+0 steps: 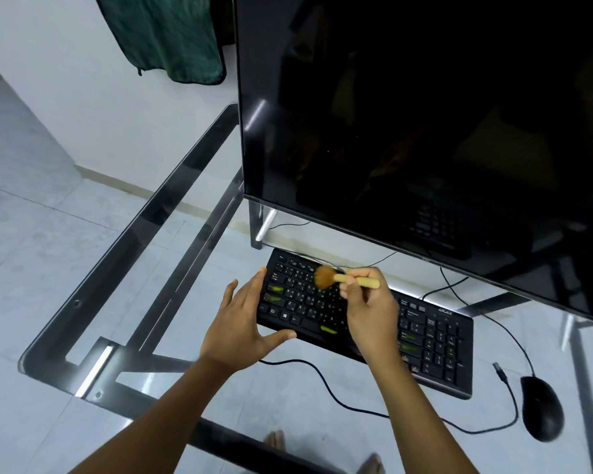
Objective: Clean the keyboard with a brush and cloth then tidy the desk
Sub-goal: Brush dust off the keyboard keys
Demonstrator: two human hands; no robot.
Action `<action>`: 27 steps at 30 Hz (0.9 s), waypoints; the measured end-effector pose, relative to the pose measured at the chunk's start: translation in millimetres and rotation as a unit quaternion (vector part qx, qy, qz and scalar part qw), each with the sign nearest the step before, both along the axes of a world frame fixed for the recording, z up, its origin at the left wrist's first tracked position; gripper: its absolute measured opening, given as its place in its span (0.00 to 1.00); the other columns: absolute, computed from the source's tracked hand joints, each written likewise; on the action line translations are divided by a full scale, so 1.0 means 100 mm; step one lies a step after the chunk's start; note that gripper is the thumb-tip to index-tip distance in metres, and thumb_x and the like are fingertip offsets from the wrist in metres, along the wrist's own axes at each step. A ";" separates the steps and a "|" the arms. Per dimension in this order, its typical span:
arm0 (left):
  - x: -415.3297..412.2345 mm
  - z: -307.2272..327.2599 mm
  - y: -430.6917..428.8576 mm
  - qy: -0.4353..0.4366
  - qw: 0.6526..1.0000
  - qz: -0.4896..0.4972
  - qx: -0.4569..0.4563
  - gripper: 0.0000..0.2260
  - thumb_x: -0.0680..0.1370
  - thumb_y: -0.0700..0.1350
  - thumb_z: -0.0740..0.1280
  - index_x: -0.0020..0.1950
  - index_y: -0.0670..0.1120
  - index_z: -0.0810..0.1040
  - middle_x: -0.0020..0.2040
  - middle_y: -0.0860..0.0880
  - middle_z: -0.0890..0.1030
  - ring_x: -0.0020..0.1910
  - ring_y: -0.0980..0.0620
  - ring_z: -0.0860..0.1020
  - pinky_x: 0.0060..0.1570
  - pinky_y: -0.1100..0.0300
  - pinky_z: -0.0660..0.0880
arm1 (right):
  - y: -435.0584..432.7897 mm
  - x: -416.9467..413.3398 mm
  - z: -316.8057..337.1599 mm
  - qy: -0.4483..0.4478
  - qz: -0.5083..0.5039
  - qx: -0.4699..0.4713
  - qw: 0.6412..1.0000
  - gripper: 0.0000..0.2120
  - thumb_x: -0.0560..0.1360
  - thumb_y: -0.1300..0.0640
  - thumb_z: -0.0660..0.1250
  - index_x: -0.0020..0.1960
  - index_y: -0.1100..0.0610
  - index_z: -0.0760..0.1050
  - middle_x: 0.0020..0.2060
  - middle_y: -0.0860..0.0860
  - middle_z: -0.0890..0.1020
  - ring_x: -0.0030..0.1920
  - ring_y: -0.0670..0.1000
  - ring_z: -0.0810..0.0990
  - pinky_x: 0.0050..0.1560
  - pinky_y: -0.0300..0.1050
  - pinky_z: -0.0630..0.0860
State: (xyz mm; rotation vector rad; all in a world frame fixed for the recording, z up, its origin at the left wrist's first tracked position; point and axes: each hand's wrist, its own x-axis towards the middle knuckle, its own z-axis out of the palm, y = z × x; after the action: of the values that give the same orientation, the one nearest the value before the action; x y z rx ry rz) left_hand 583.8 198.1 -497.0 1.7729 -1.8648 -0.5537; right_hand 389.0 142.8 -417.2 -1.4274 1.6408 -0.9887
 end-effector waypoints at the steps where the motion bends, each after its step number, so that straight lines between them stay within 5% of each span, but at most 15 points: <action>1: 0.00 0.00 0.00 0.000 1.000 0.001 -0.001 0.50 0.69 0.72 0.65 0.79 0.48 0.46 0.76 0.51 0.62 0.75 0.56 0.60 0.76 0.49 0.49 | -0.01 -0.03 0.02 0.003 -0.010 -0.014 1.000 0.07 0.78 0.62 0.64 0.47 0.51 0.76 0.41 0.51 0.84 0.42 0.53 0.83 0.45 0.47 0.80; 5: 0.00 -0.01 0.00 -0.006 1.000 0.001 0.000 0.50 0.69 0.73 0.65 0.79 0.47 0.47 0.77 0.50 0.62 0.75 0.54 0.60 0.76 0.49 0.49 | 0.01 -0.03 0.09 -0.076 0.054 0.094 0.991 0.05 0.79 0.62 0.63 0.47 0.57 0.77 0.40 0.54 0.85 0.39 0.52 0.85 0.44 0.45 0.82; 9: -0.01 0.00 0.00 -0.004 1.000 0.002 -0.001 0.50 0.69 0.72 0.65 0.79 0.48 0.47 0.76 0.51 0.63 0.75 0.55 0.61 0.77 0.51 0.47 | -0.01 -0.14 0.08 -0.004 -0.036 0.003 0.999 0.05 0.79 0.61 0.63 0.47 0.53 0.75 0.39 0.50 0.84 0.38 0.48 0.83 0.42 0.41 0.80; 14: 0.00 -0.02 -0.01 -0.010 1.000 -0.001 0.002 0.51 0.68 0.72 0.66 0.79 0.48 0.47 0.77 0.51 0.61 0.75 0.55 0.60 0.77 0.50 0.47 | 0.16 -0.06 0.07 -0.043 0.101 0.114 0.987 0.06 0.79 0.64 0.62 0.46 0.57 0.77 0.35 0.51 0.85 0.36 0.48 0.83 0.38 0.41 0.81; 18: -0.01 -0.01 -0.01 -0.012 1.000 0.001 0.002 0.51 0.68 0.72 0.66 0.79 0.47 0.47 0.76 0.51 0.62 0.75 0.56 0.60 0.77 0.50 0.48 | 0.11 -0.16 0.06 -0.013 -0.057 -0.021 0.998 0.08 0.78 0.62 0.63 0.45 0.51 0.75 0.38 0.49 0.84 0.39 0.50 0.83 0.41 0.45 0.80; 21: 0.00 -0.01 -0.01 -0.015 1.000 0.001 -0.002 0.51 0.68 0.71 0.67 0.79 0.47 0.48 0.76 0.51 0.62 0.75 0.55 0.61 0.76 0.50 0.49 | 0.17 -0.03 0.10 -0.094 0.038 0.064 0.993 0.06 0.78 0.65 0.62 0.47 0.57 0.77 0.37 0.52 0.84 0.38 0.50 0.84 0.42 0.44 0.81; 23: 0.00 -0.02 0.00 -0.020 1.000 0.001 -0.003 0.51 0.68 0.71 0.67 0.79 0.46 0.48 0.76 0.50 0.64 0.74 0.54 0.63 0.76 0.49 0.50 | 0.24 0.05 0.06 -0.049 0.122 0.107 0.986 0.07 0.78 0.64 0.62 0.46 0.57 0.77 0.36 0.51 0.84 0.37 0.48 0.83 0.41 0.43 0.81; 27: -0.01 -0.01 -0.01 -0.018 1.000 0.003 -0.006 0.51 0.68 0.71 0.67 0.79 0.46 0.48 0.76 0.50 0.64 0.74 0.55 0.62 0.76 0.50 0.49 | 0.17 0.02 0.06 -0.011 -0.002 -0.018 1.000 0.06 0.78 0.61 0.64 0.45 0.51 0.76 0.38 0.48 0.84 0.38 0.47 0.83 0.40 0.43 0.81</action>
State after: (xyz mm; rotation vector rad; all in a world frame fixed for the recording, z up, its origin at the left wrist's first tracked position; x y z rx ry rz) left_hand 582.4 197.2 -497.8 1.7913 -1.8830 -0.5118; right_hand 391.4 159.5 -411.7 -1.4344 1.6178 -1.0375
